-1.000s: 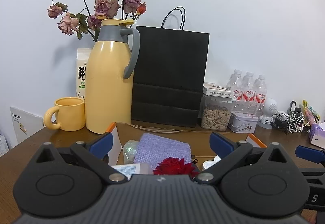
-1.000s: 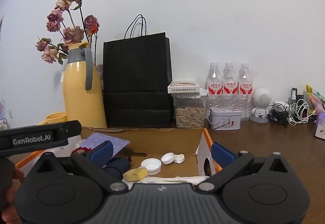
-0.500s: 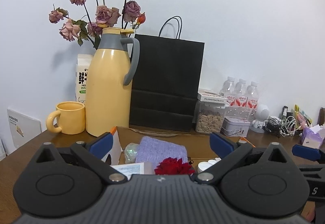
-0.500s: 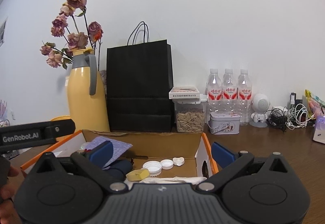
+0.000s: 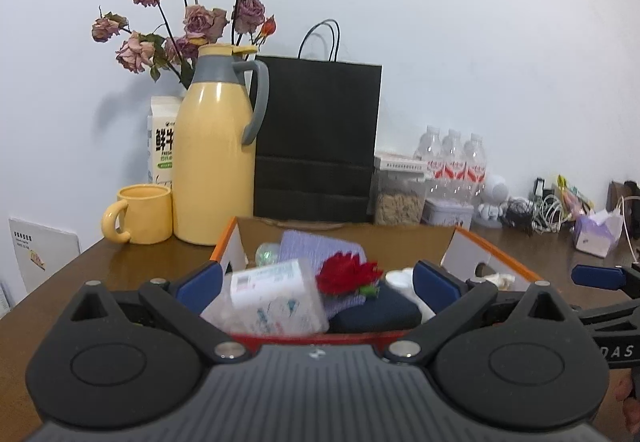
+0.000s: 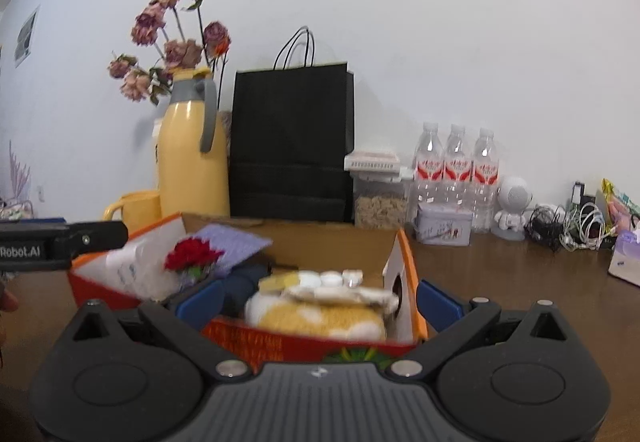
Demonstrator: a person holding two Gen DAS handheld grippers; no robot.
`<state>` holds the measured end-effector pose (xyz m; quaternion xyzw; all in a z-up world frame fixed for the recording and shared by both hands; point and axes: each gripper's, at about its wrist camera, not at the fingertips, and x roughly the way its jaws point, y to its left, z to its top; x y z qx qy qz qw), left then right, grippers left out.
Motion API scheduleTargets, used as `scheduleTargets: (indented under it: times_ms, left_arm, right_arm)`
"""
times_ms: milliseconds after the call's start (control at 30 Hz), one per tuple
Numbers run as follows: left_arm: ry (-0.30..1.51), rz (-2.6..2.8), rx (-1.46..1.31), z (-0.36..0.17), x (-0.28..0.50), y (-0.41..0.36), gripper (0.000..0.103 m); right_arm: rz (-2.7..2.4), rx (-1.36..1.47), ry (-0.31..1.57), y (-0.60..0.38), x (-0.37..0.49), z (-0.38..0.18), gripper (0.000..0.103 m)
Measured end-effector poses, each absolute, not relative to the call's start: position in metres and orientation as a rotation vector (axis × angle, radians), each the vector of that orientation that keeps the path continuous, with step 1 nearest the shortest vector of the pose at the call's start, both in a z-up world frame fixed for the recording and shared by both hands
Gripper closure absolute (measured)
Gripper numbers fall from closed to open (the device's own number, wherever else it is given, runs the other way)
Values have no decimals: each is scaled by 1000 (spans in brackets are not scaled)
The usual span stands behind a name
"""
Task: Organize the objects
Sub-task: 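Lower the red rose into the box and open the left tool, then move both tools back to the table beside the box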
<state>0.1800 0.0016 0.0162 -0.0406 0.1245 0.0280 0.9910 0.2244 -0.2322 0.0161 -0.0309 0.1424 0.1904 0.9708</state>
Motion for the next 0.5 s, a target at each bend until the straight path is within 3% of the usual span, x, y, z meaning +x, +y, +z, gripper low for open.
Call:
scheduleTargets:
  times_ms: [500]
  left_arm:
    - [445,58,-62,-18,161,21,0]
  right_arm:
    - [471,-88,444,-235,203,-8,0]
